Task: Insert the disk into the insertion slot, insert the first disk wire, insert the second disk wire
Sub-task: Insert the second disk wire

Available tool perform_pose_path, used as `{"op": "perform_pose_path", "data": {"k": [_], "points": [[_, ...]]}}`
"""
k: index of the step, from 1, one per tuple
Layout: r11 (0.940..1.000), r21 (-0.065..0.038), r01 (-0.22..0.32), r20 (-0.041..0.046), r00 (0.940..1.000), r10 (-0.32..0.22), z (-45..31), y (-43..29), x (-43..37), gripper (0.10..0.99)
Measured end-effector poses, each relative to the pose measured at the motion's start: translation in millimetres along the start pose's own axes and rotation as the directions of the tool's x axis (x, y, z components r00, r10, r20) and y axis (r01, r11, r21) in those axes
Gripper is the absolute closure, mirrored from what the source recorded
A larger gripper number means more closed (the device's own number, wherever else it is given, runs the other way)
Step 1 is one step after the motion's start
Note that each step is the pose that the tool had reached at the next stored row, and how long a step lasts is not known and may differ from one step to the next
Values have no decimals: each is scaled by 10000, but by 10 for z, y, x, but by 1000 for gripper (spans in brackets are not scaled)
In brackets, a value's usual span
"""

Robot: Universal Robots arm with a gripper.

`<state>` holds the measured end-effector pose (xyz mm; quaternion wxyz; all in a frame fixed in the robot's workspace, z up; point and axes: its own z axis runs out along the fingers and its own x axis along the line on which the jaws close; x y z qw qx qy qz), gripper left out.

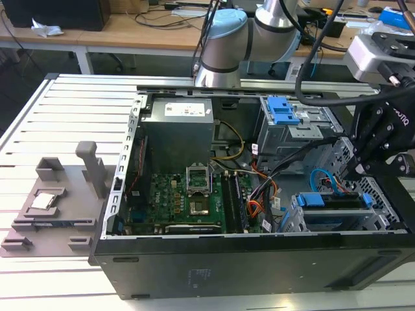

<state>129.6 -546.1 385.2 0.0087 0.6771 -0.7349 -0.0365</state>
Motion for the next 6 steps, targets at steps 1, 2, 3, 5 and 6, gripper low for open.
{"op": "perform_pose_path", "data": {"k": [1, 2, 3, 5, 6], "points": [[10000, 0, 0, 0, 10000, 0, 0, 0, 0, 980], [10000, 0, 0, -2, 10000, 0, -2, 0, 0, 980], [10000, 0, 0, -2, 10000, 0, -2, 0, 0, 980], [10000, 0, 0, -3, 10000, 0, -3, 0, 0, 980], [10000, 0, -1, -2, 10000, 1, -3, 0, 0, 980]]}}
